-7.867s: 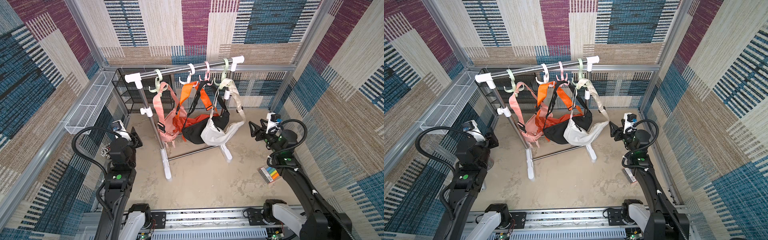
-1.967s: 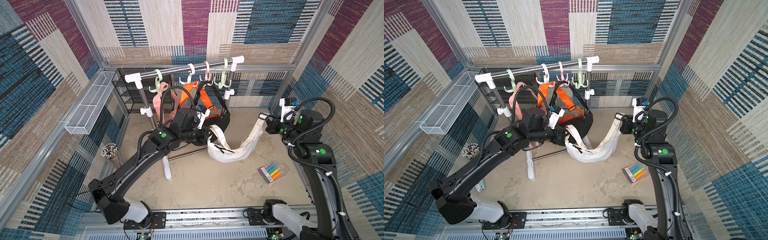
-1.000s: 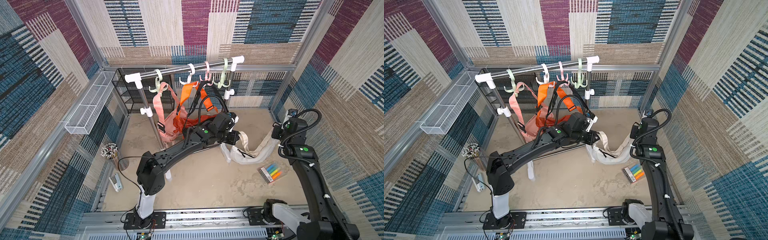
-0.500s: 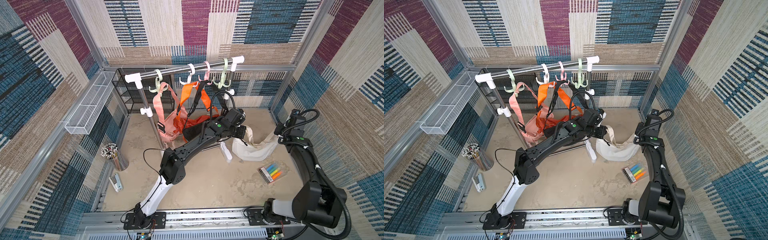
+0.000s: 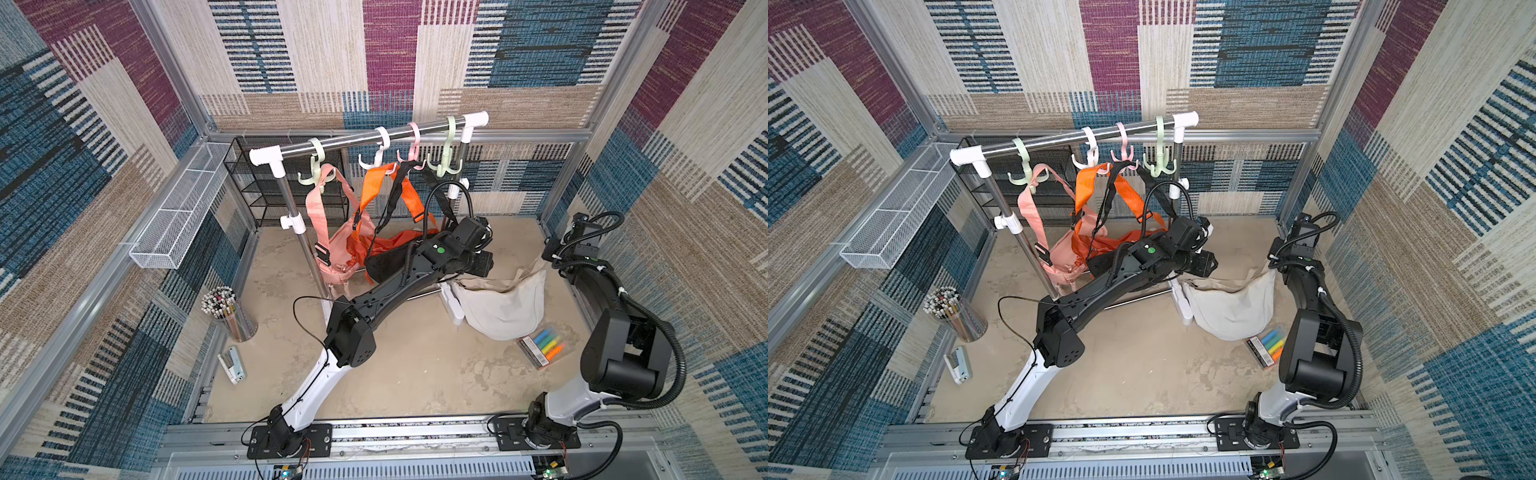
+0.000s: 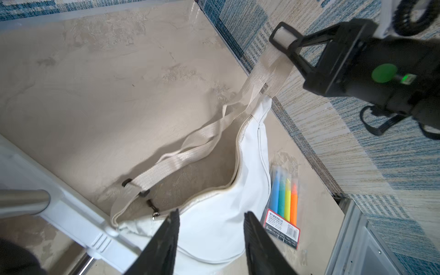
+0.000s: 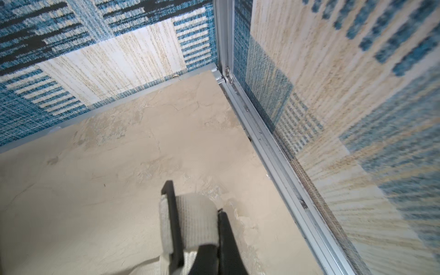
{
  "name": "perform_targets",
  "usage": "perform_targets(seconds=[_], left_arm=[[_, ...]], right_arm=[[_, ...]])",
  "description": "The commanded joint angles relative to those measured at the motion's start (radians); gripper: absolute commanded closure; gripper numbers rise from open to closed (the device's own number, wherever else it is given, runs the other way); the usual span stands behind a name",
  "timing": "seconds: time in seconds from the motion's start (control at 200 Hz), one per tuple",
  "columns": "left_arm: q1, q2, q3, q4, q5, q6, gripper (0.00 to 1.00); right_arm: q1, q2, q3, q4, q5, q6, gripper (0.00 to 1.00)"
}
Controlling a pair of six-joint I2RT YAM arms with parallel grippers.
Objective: Take the bag off the hook
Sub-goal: Place the bag at the center of the board, then pick up the bag from the hook.
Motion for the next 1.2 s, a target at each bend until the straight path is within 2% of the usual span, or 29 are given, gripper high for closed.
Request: perform_targets(seconds=[0.0,0.366,0.436,0.506,0.676,0.821,1.192], left_arm=[[0.0,-0.022,0.008,-0.007,-0.01,0.021,0.53],[0.002,-0.092,0.001,-0.048,0.027,0.027,0.54],[0.001,-0.107,-0.003,-0.052,0.037,0.031,0.54],[0.001,-0.118,-0.004,-0.057,0.046,0.036,0.54],[-0.001,-0.157,-0.017,-0.067,0.092,0.034,0.55],[-0.002,-0.213,-0.069,-0.07,0.127,0.021,0.58],[-0.005,-0.308,-0.198,-0.074,0.315,0.032,0.61]], right_arm=[[-0.003,0.038,0.021,0.058,-0.023,0.017,1.0],[-0.011,0.246,0.243,0.008,-0.04,0.032,1.0],[-0.011,0.254,0.26,-0.014,-0.051,0.042,0.81],[-0.011,0.247,0.263,-0.031,-0.059,0.054,0.56],[-0.011,0.188,0.253,-0.091,-0.037,0.074,0.4],[-0.011,0.1,0.244,-0.137,-0.07,0.093,0.38],[-0.01,-0.235,0.088,-0.17,-0.337,0.179,0.39]])
